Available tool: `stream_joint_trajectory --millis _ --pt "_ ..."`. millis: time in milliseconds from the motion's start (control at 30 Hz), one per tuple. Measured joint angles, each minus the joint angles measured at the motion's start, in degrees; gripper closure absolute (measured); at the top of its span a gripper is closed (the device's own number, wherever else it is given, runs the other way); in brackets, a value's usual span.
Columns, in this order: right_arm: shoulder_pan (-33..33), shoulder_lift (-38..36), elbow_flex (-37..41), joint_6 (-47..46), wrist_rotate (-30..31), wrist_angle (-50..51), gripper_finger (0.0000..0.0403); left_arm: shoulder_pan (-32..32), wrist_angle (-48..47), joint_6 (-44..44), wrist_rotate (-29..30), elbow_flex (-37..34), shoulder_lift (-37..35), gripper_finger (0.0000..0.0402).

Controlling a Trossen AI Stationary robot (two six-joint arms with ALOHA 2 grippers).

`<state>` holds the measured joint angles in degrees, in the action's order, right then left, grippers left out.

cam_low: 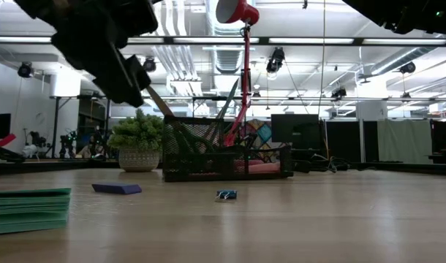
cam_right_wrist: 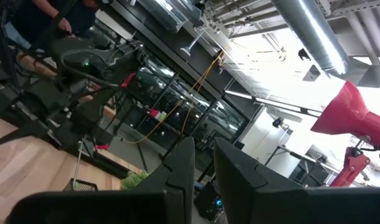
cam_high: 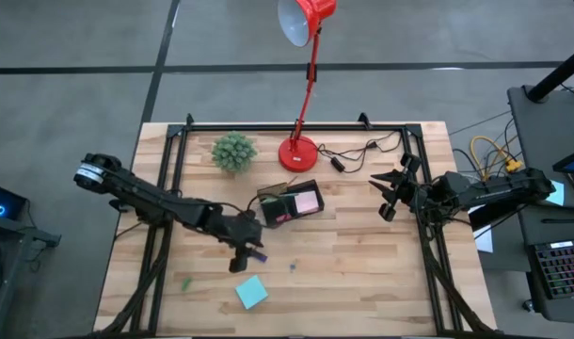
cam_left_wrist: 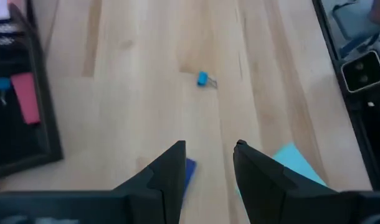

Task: Pick and place office supplies into organizer
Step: Put the blue eraser into the black desk organizer

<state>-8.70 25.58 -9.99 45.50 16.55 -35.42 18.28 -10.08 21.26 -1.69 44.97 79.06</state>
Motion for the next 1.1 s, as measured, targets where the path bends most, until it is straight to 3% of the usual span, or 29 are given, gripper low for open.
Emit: stream_joint_trajectory --millis 367,600,967,1100 --pt "0.00 0.00 0.01 0.00 0.00 -0.01 0.0351 1.27 -0.89 -0.76 2.39 -0.52 1.20 0.0283" --pt "-0.01 0.00 0.01 0.02 -0.01 0.00 0.0351 1.32 -1.20 -2.13 1.49 -0.81 7.84 0.0280" --pt "-0.01 0.00 0.01 0.02 -0.01 0.00 0.0351 1.33 -0.43 -2.13 -0.23 -0.48 12.95 0.0188" --pt "-0.01 0.00 0.01 0.15 0.01 -0.02 0.0351 1.27 -0.68 -2.10 0.88 -0.54 13.03 0.0176"
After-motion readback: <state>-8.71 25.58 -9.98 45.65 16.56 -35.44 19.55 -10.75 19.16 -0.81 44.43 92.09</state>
